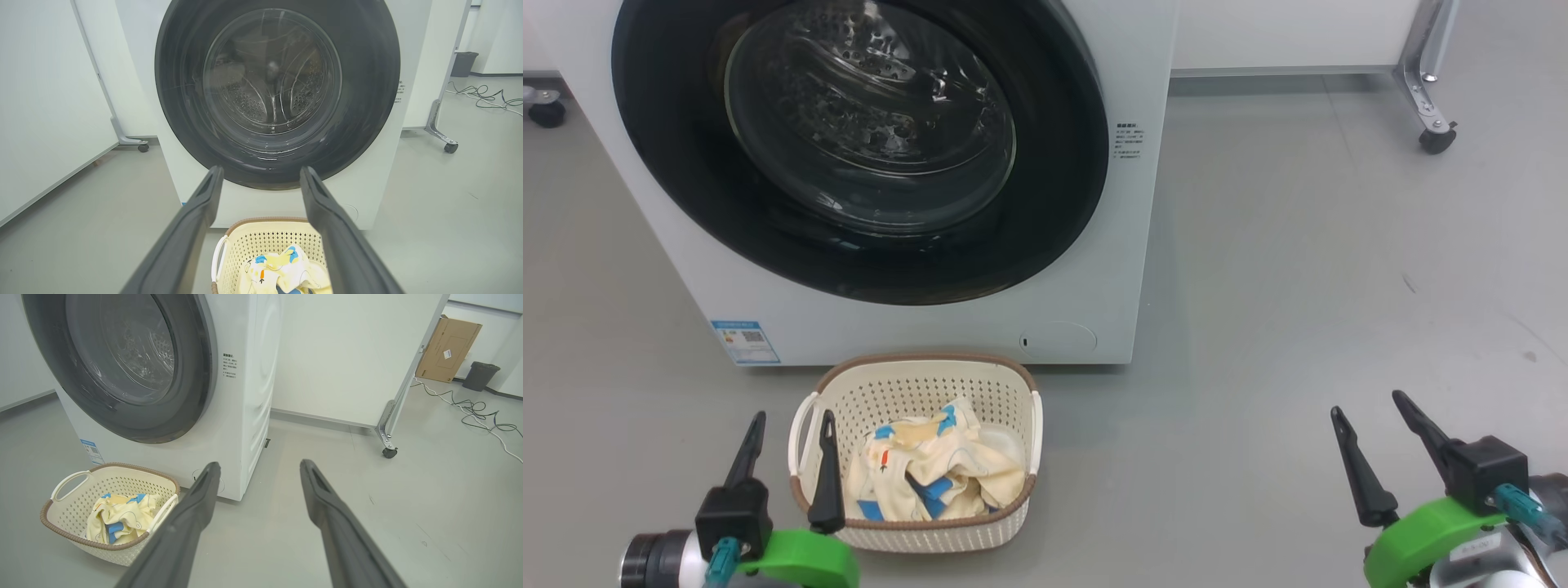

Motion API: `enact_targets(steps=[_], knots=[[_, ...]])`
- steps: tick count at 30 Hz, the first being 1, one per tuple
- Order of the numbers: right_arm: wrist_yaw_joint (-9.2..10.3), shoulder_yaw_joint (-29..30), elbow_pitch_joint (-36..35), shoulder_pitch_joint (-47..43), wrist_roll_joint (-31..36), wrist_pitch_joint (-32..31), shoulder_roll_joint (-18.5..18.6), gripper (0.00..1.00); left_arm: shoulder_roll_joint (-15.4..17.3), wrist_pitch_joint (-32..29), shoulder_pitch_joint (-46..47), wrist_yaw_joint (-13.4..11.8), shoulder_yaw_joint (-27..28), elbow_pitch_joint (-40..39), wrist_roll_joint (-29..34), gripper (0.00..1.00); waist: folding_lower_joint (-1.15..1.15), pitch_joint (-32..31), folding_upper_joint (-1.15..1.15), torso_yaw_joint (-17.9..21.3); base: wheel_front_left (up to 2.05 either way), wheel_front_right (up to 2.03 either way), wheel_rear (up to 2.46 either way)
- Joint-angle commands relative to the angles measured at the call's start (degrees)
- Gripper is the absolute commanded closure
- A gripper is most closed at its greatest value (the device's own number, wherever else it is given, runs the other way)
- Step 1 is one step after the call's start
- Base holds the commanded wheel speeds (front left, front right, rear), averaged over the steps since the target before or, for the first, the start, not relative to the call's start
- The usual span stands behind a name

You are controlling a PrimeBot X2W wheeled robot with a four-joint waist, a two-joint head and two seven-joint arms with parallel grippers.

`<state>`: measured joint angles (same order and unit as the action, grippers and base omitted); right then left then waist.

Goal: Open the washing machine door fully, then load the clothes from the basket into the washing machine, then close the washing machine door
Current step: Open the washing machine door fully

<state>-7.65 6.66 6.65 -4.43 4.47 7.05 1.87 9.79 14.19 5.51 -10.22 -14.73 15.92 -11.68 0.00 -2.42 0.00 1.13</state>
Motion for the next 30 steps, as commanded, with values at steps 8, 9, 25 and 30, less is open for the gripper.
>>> enact_targets(steps=[8,9,25,30], knots=[[0.16,-1.0,-2.5,2.3,0.0,-0.1,1.0,0.0,1.0,0.8,2.6,-0.3,2.0,-2.0,-0.8,0.0,0.0,0.9,0.0,-0.5,0.0,0.0,0.0],[0.16,-0.9,-2.5,2.4,0.0,-0.1,1.0,0.0,1.0,0.8,2.7,-0.3,1.8,-2.0,-0.8,0.0,0.0,1.1,0.0,-0.6,0.0,0.0,0.0],[0.16,2.7,-3.7,10.3,-0.2,0.3,1.2,0.0,-0.6,0.8,8.9,-0.7,0.4,-4.5,0.7,0.0,0.0,12.1,0.0,-2.5,0.0,0.0,0.0],[0.16,3.6,-3.0,15.2,-2.0,0.6,1.7,0.0,-1.1,0.8,11.8,-0.6,0.3,-4.6,1.5,0.0,0.0,16.2,0.0,-3.1,0.0,0.0,0.0]])
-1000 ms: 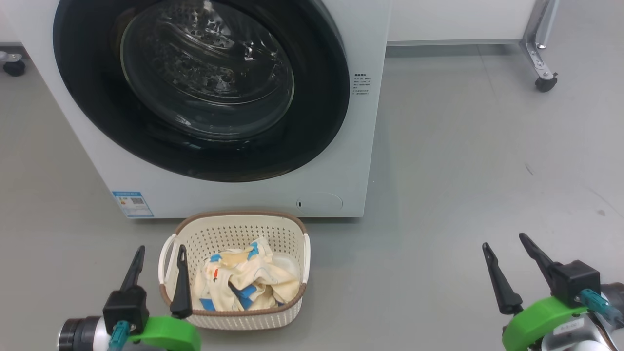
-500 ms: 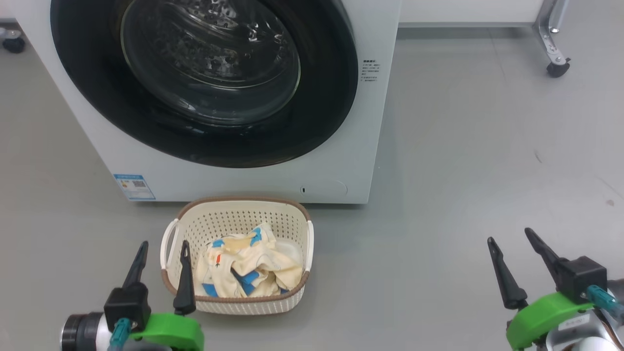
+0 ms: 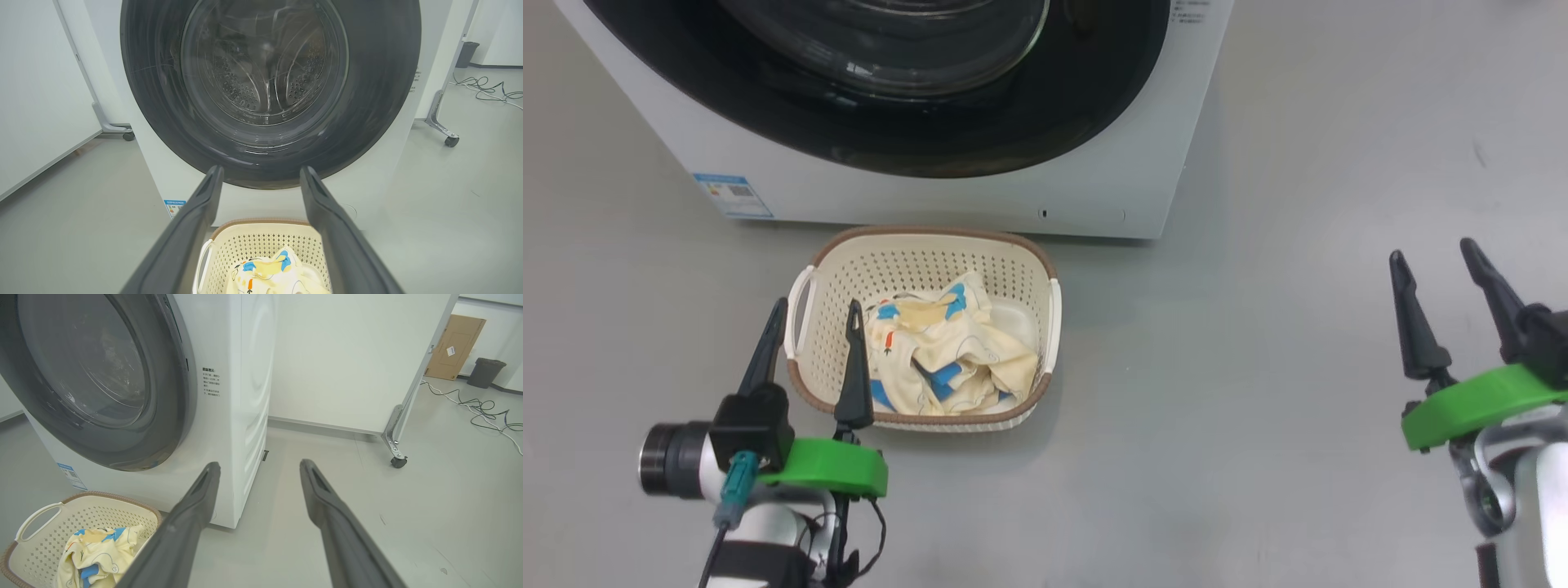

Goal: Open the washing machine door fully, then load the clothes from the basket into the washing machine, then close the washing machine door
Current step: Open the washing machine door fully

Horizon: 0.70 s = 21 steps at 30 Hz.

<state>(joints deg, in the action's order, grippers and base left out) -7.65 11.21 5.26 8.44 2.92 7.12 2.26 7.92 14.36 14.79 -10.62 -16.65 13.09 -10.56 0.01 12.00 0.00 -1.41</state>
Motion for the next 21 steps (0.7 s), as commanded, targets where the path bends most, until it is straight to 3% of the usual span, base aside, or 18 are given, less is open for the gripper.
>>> enact_targets(steps=[1,5,6,7,8,10,11,12,16,21], knots=[[0.16,-0.7,-1.3,3.4,-1.1,0.4,1.5,0.0,0.6,0.6,3.1,-0.1,2.2,-1.7,0.5,0.0,-0.01,2.5,0.0,-0.7,0.0,0.0,0.0],[0.16,-0.1,0.6,8.1,-4.0,0.5,2.3,0.0,0.4,0.6,5.3,0.3,1.7,-1.4,1.5,0.0,-0.01,5.2,0.0,-1.4,0.0,0.0,0.0],[0.16,0.1,1.2,9.3,-5.2,0.5,2.3,0.04,0.3,0.6,5.8,0.4,1.6,-1.2,1.6,0.0,-0.01,5.7,0.0,-1.6,0.0,0.0,0.0],[0.16,0.2,1.9,10.5,-6.8,0.3,2.1,0.16,0.1,0.6,6.2,0.5,1.5,-1.1,1.7,0.0,-0.01,6.1,0.0,-1.8,0.0,0.0,0.0],[0.16,0.1,2.4,11.6,-7.9,0.2,2.2,0.4,-0.1,0.6,6.6,0.6,1.4,-1.0,1.9,0.0,-0.01,6.6,0.0,-2.0,0.0,0.0,0.0],[0.16,0.0,3.5,13.5,-10.1,-0.1,2.2,0.63,-0.5,0.6,7.3,0.8,1.2,-0.7,2.1,0.0,-0.01,7.2,0.0,-2.3,0.0,0.0,0.0],[0.16,-0.3,4.3,14.4,-11.5,-0.3,2.3,0.95,-0.7,0.6,7.5,0.9,1.1,-0.6,2.2,0.0,-0.01,7.3,0.0,-2.4,0.0,0.0,0.0],[0.16,-0.6,4.9,15.2,-12.4,-0.4,2.6,1.0,-0.8,0.6,7.6,1.0,1.0,-0.5,2.3,0.0,-0.01,7.5,0.0,-2.6,0.0,0.0,0.0],[0.16,-2.4,7.1,18.1,-19.0,-1.9,3.0,1.0,-1.3,0.6,7.8,1.3,0.9,-0.1,2.7,0.0,-0.01,8.0,0.0,-2.8,0.0,0.0,0.0],[0.16,-3.8,9.3,22.1,-33.8,-6.6,2.5,1.0,-1.5,0.6,8.0,1.7,0.9,0.3,3.1,0.0,-0.01,8.4,0.0,-2.9,0.0,0.0,0.0]])
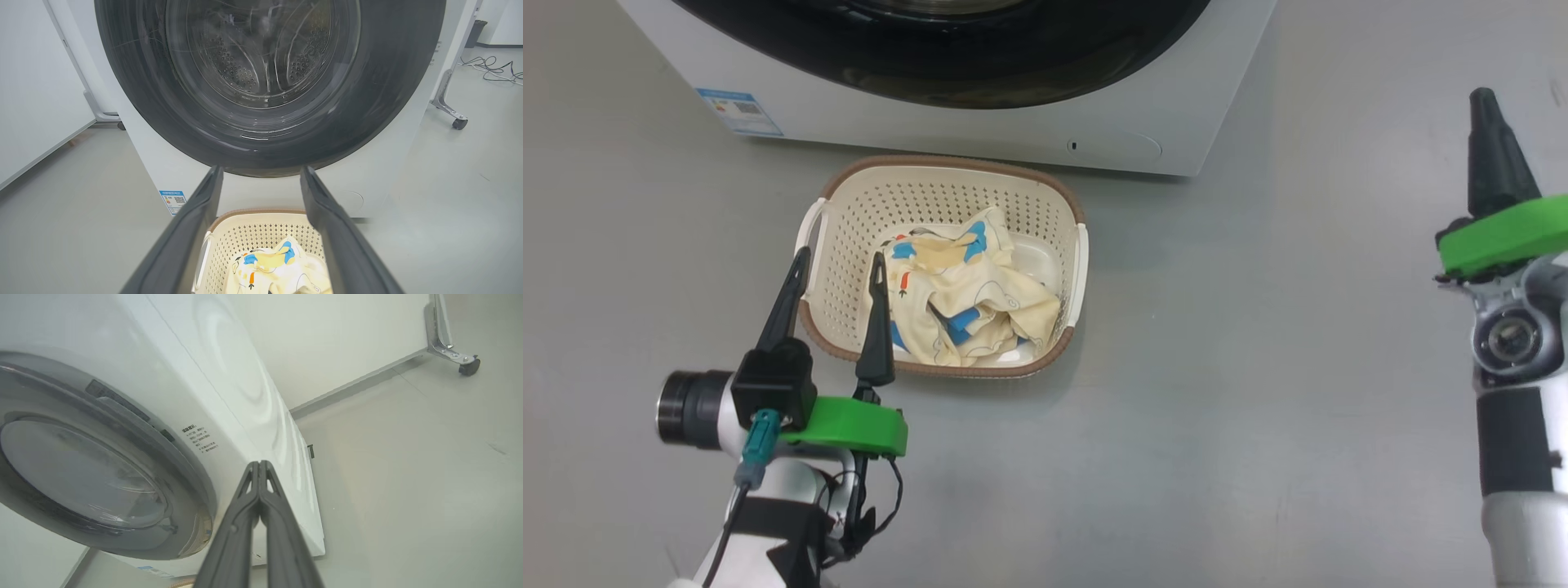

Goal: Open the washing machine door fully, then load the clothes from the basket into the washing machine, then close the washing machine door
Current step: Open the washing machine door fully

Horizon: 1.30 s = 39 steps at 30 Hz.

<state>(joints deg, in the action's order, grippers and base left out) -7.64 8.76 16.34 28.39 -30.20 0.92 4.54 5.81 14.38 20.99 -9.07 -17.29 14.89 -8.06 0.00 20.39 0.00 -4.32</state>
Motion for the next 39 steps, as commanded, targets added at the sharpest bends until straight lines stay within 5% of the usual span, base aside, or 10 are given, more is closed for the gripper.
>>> enact_targets(steps=[1,10,19,26,39], knots=[[0.15,-1.3,-1.3,3.0,-4.0,-1.7,0.1,1.0,0.6,0.6,1.8,0.2,1.5,-1.4,0.7,0.0,0.0,0.1,0.0,-0.1,0.0,0.0,0.0],[0.15,2.4,5.7,12.5,-32.7,-16.7,-1.2,1.0,0.1,0.6,2.0,0.8,1.1,-0.7,1.3,0.0,0.0,0.3,0.0,-1.5,0.0,0.0,0.0],[0.15,4.7,15.8,23.8,-45.3,-26.6,-1.6,1.0,-0.3,0.6,1.9,1.0,1.2,-0.7,1.5,0.0,0.0,0.7,0.0,-3.1,0.0,0.0,0.0],[0.15,2.2,25.5,35.8,-46.5,-30.7,-1.6,1.0,-1.0,0.6,2.7,1.3,0.9,-0.8,1.6,0.0,0.0,2.2,0.0,-5.0,0.0,0.0,0.0],[0.15,0.6,35.0,48.7,-41.1,-29.2,-1.2,1.0,-1.9,0.6,4.1,1.7,-0.3,-1.2,2.1,0.0,0.0,4.3,0.0,-8.0,0.0,0.0,0.0]])
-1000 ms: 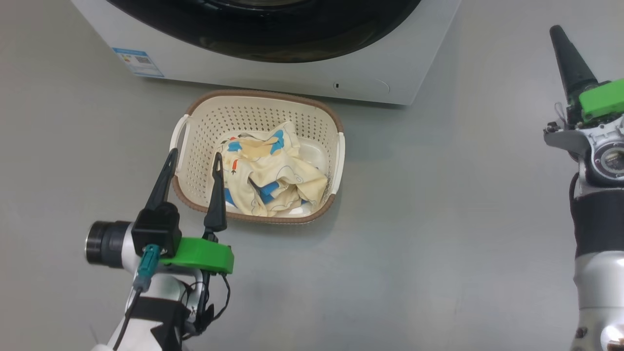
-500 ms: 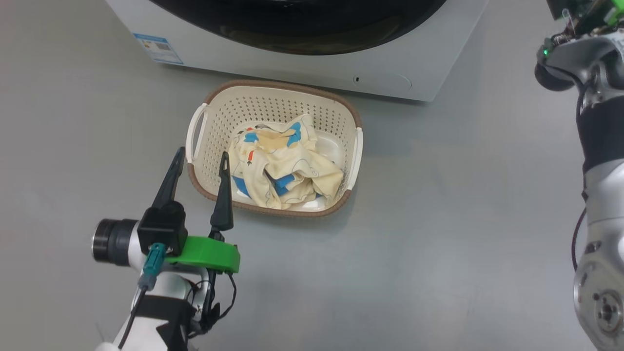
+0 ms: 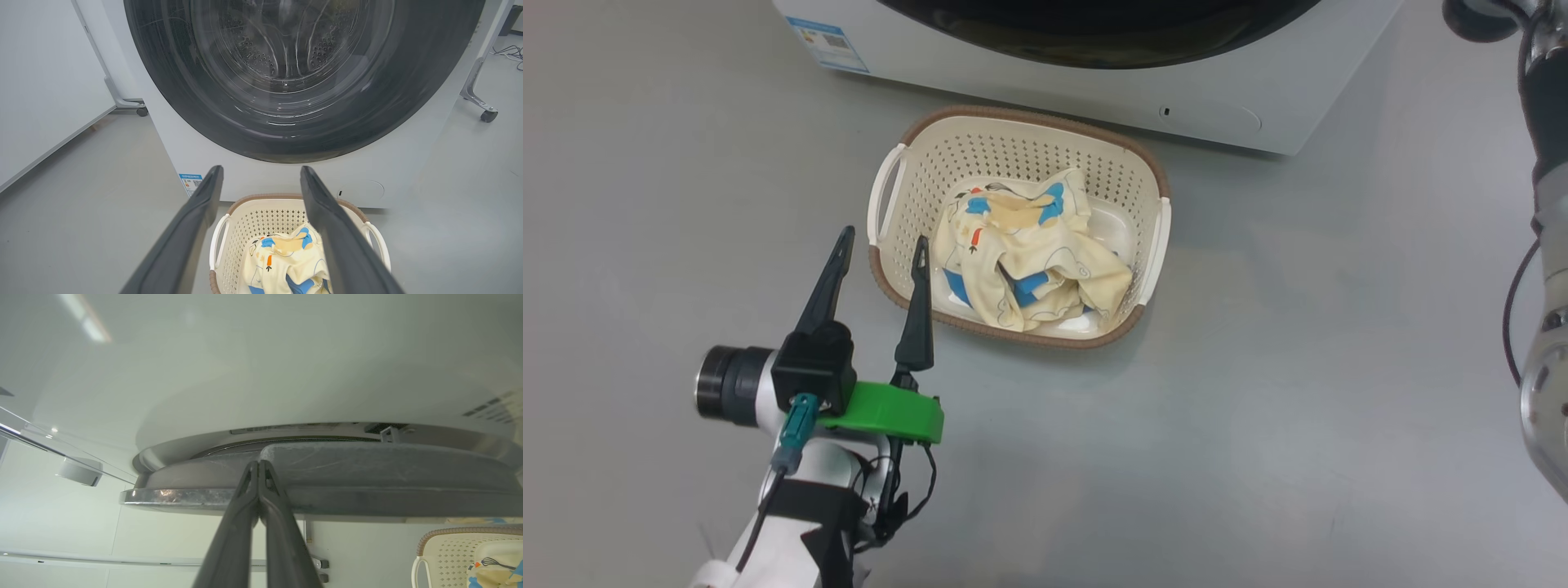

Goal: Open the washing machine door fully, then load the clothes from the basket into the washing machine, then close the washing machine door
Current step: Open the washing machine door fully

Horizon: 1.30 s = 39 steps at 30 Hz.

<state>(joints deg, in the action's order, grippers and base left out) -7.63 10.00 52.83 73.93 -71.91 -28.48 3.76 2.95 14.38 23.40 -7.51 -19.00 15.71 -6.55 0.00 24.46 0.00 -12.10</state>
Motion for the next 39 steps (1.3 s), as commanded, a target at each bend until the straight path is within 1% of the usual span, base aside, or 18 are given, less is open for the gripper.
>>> enact_targets(steps=[1,9,14,22,31,39], knots=[[0.14,-0.8,-0.7,3.9,1.2,0.5,-0.1,1.0,0.9,0.6,1.7,0.2,1.4,-2.1,0.6,0.0,0.0,0.5,0.0,-0.3,0.0,0.0,0.0],[0.14,-0.9,5.8,7.9,3.9,1.6,1.3,1.0,0.5,0.6,2.4,0.1,0.8,-2.1,0.5,0.0,0.0,2.0,0.0,-1.2,0.0,0.0,0.0],[0.14,-1.7,8.2,8.9,4.7,0.0,1.3,1.0,0.3,0.6,2.7,-0.2,0.5,-2.0,0.3,0.0,0.0,2.5,0.0,-1.6,0.0,0.0,0.0],[0.14,-3.3,9.3,8.6,5.2,-3.3,0.9,1.0,0.1,0.6,2.6,-0.5,0.3,-2.1,0.5,0.0,0.0,2.7,0.0,-2.0,0.0,0.0,0.0],[0.14,-4.1,9.7,7.9,5.0,-5.0,0.6,1.0,0.0,0.6,2.8,-0.8,0.3,-2.3,0.0,0.0,0.0,3.1,0.0,-2.3,0.0,0.0,0.0],[0.14,-5.6,8.1,4.8,3.4,-9.8,-0.3,1.0,0.0,0.6,2.4,-0.9,0.5,-2.0,0.0,0.0,0.0,2.4,0.0,-1.8,0.0,0.0,0.0]])
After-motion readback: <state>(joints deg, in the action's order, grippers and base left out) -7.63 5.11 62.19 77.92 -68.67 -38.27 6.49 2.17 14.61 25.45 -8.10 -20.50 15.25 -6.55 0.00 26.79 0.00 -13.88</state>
